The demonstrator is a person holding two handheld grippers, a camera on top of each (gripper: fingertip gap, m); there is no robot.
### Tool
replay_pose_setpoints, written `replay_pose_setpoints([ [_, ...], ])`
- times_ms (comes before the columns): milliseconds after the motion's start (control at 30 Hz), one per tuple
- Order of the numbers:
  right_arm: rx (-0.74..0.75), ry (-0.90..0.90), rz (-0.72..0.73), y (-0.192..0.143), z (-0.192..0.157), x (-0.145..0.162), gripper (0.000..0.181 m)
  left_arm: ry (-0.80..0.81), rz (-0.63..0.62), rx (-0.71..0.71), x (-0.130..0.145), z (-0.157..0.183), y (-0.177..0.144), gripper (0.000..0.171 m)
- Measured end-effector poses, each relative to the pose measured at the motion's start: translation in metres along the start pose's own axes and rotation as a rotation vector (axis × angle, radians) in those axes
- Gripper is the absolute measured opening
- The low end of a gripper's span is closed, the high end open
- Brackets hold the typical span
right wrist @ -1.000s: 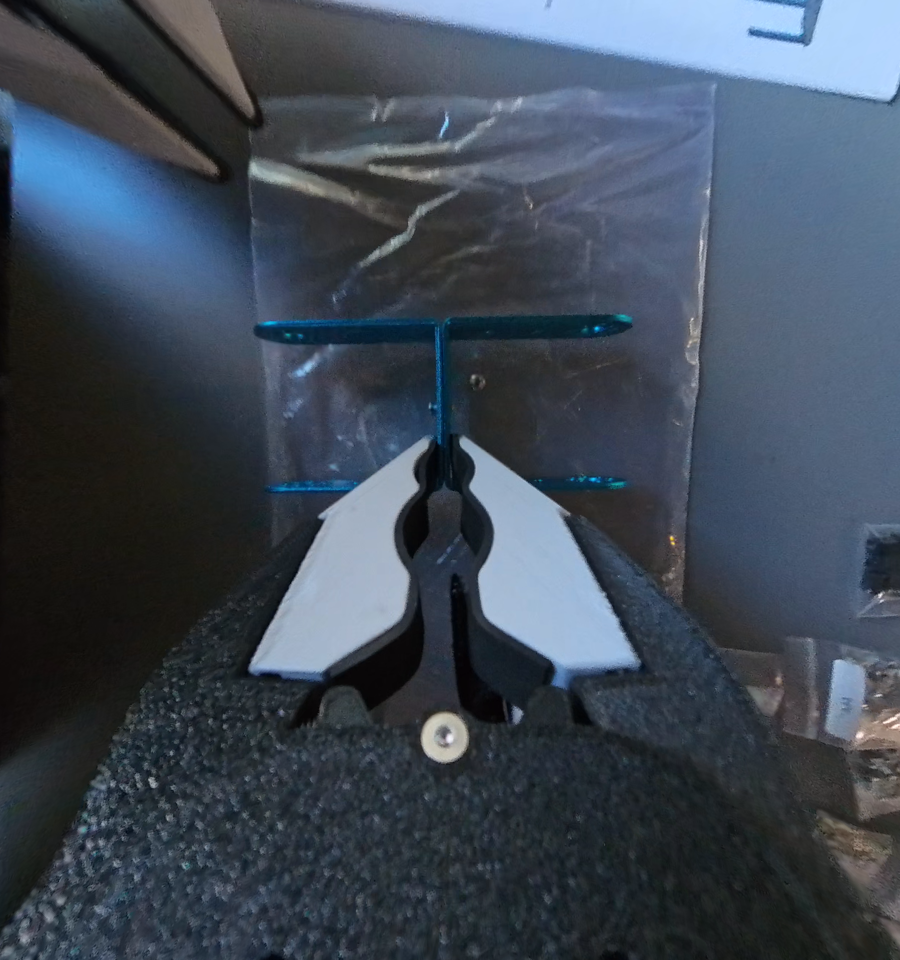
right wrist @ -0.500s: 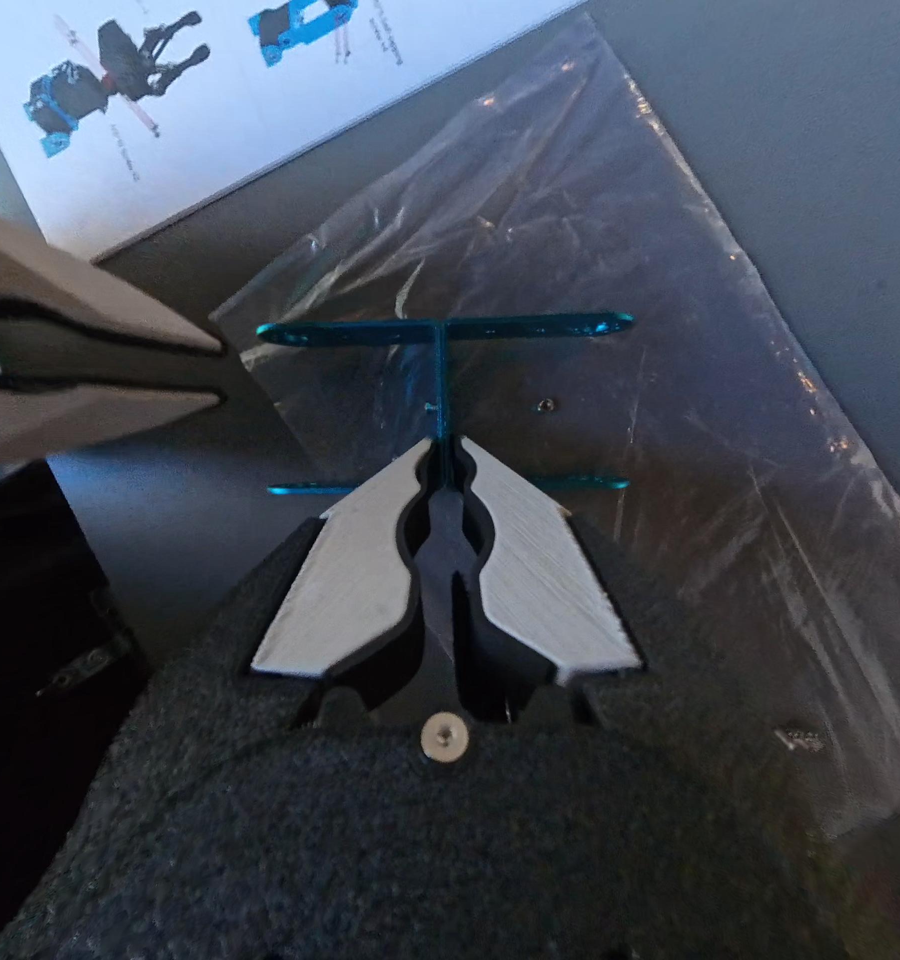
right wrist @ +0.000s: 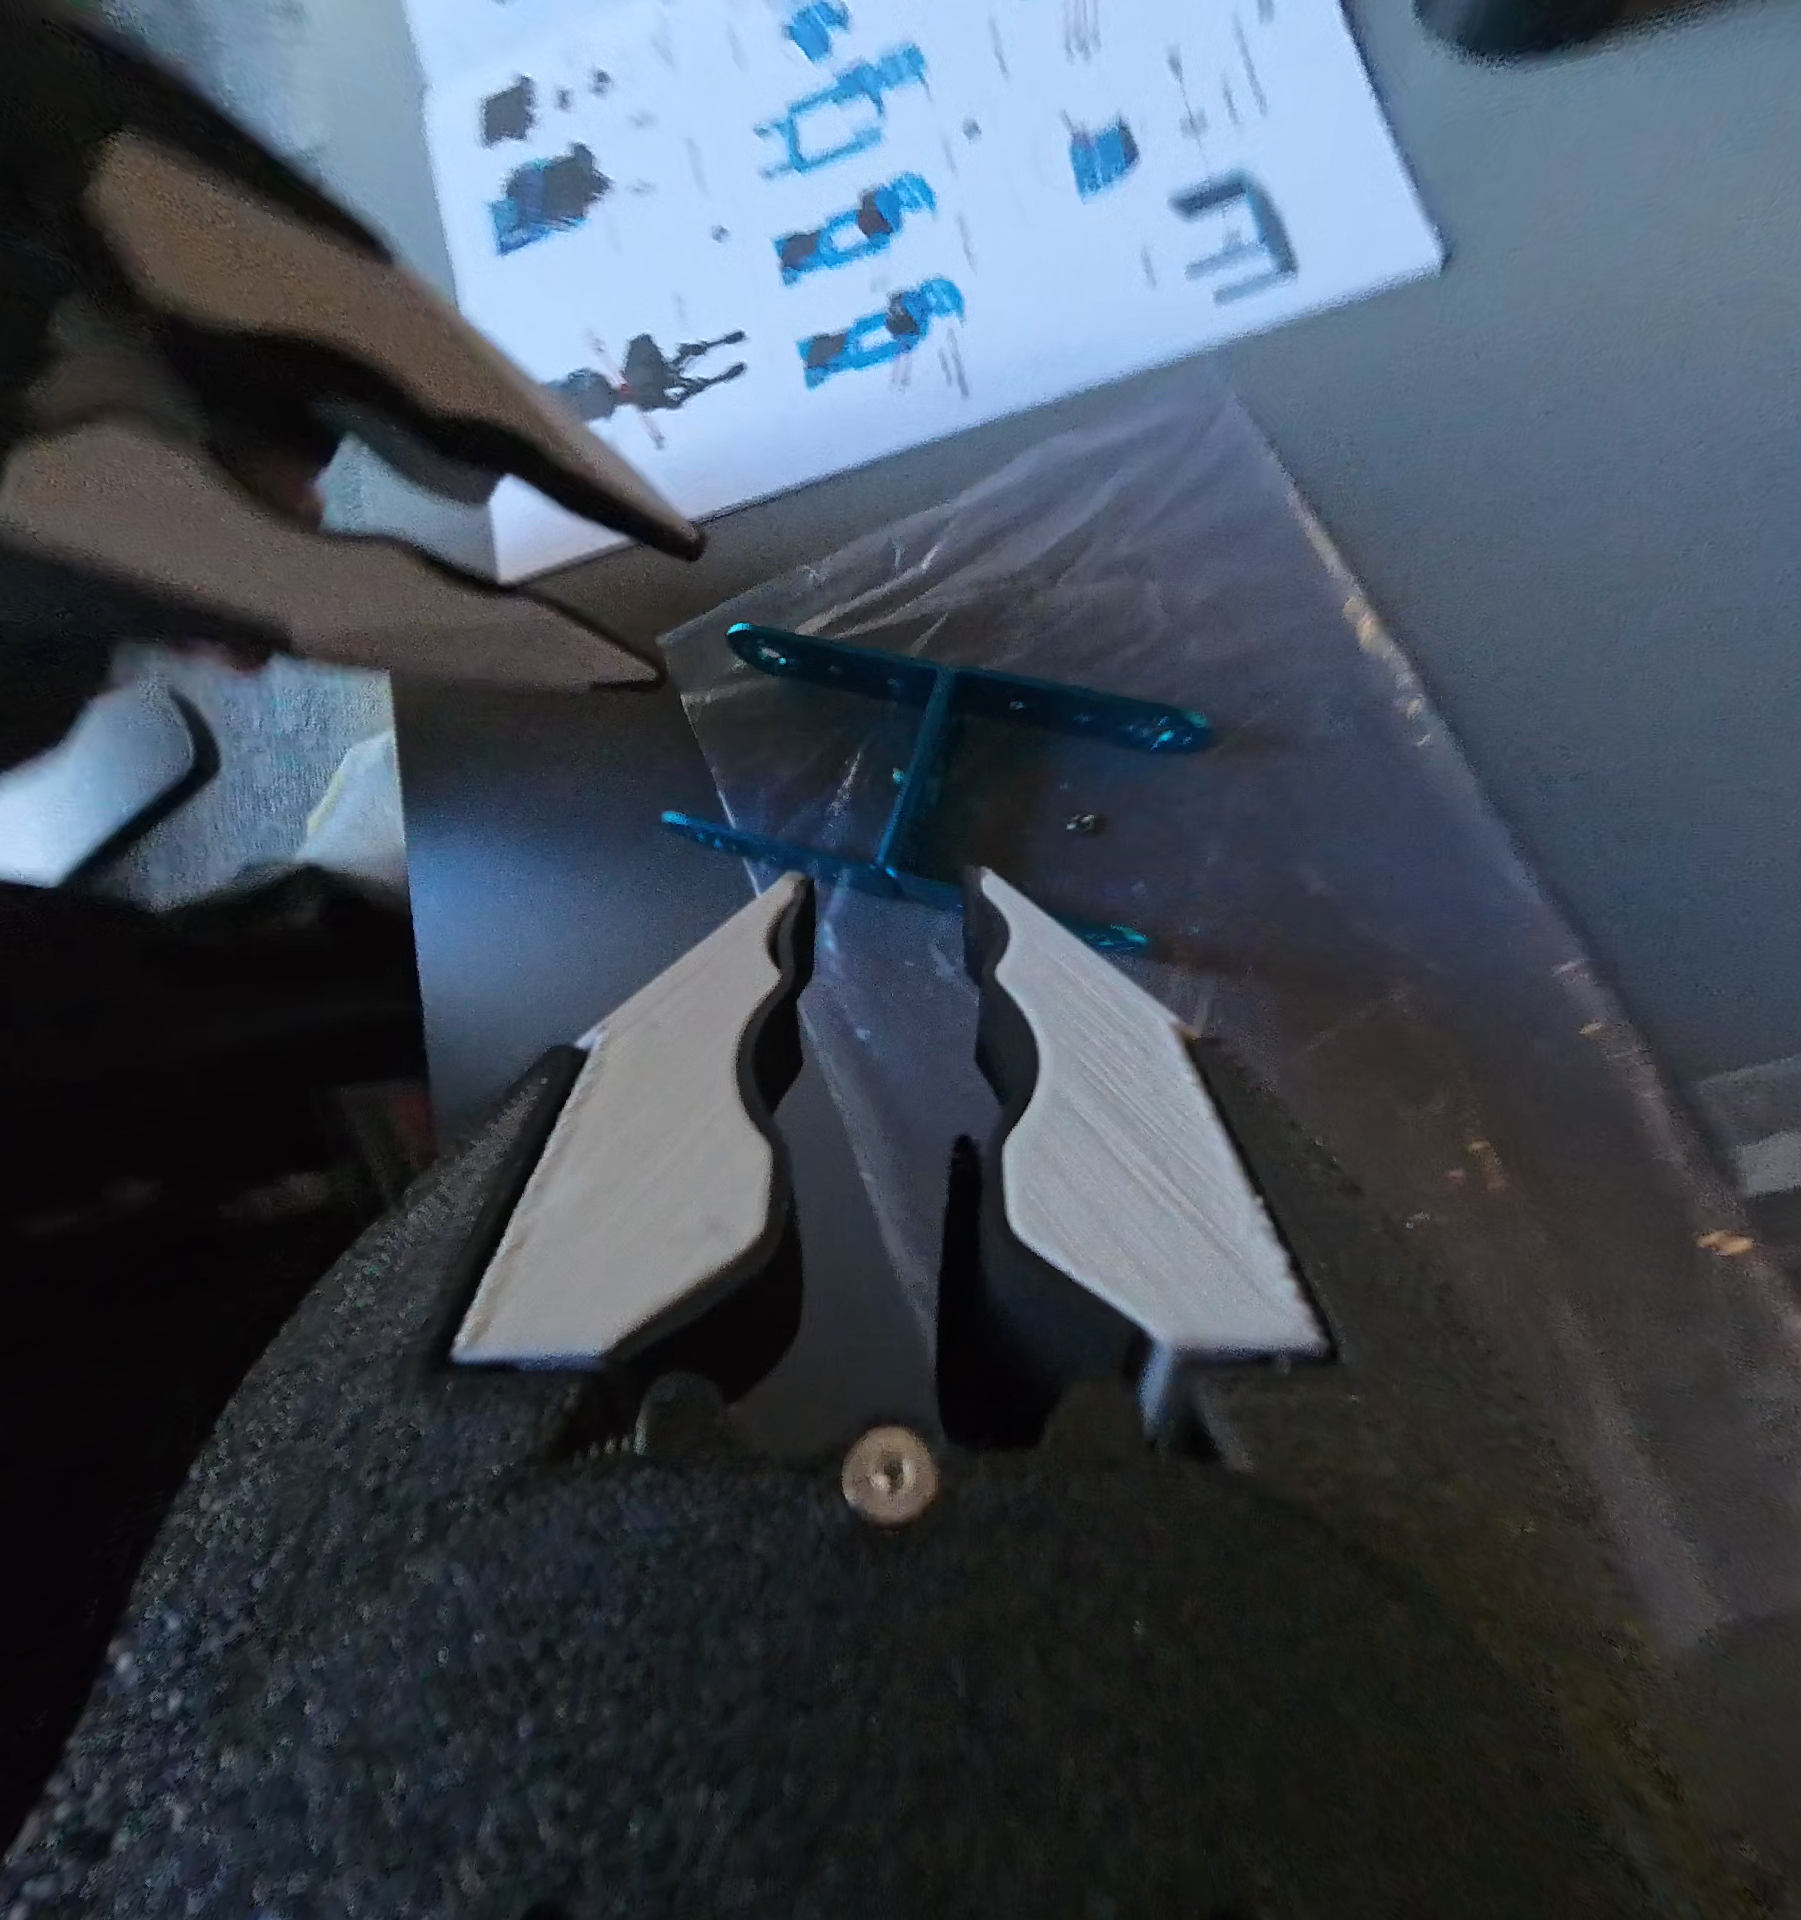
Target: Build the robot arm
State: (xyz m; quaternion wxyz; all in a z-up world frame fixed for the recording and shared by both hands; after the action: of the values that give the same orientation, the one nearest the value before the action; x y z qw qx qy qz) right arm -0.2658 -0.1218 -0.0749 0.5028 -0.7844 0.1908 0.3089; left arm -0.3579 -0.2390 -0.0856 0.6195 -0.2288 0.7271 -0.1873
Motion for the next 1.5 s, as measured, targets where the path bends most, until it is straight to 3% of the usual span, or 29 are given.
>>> replay_pose_setpoints([
  [100,-0.137,-0.337,0.048,-0.017,0.013,0.003,0.029,0.030,-0.101,-0.045,-0.002,-0.014,-0.001,0.025],
  [200,-0.303,-0.554,-0.067,-0.016,0.024,0.009,0.069,-0.019,-0.066,-0.021,0.008,0.002,-0.009,0.058],
  [233,-0.336,-0.606,-0.117,-0.012,0.029,0.005,0.073,-0.045,-0.054,-0.016,0.012,0.009,-0.009,0.070],
  [300,-0.396,-0.713,-0.149,-0.003,0.037,-0.010,0.071,-0.091,-0.047,-0.007,0.021,0.019,-0.006,0.076],
  [500,-0.554,-0.793,-0.291,0.041,0.070,-0.017,0.072,-0.036,-0.129,-0.095,0.034,0.017,0.012,0.080],
  [633,-0.487,-0.885,-0.273,0.043,0.076,-0.017,0.073,0.023,-0.163,-0.074,0.034,0.018,0.022,0.079],
  [767,-0.492,-0.864,-0.325,0.046,0.079,-0.010,0.078,0.012,-0.157,-0.031,0.029,0.017,0.027,0.068],
  [967,-0.516,-0.864,-0.361,0.051,0.076,-0.008,0.065,0.049,-0.181,0.008,0.032,0.017,0.032,0.061],
  [1267,-0.440,-0.756,-0.308,0.021,0.058,-0.017,0.063,0.146,-0.125,0.170,0.003,0.009,0.028,0.060],
  [1500,-0.367,-0.580,-0.228,-0.001,0.061,0.009,0.063,0.310,-0.176,0.285,0.028,-0.001,0.039,0.061],
])
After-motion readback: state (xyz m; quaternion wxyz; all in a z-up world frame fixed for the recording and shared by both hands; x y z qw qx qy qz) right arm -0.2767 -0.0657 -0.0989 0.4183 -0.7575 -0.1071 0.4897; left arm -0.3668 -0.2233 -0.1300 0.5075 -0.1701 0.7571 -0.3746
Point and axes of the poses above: each gripper's, where its closed fingertips meet, y out along the fingers, x out of its underside, z = x × y across the jaws, the point moved 6 cm from there along -y, back along the fingers, and after that the axes turned 10 degrees about -x, right-handed, at the moved point
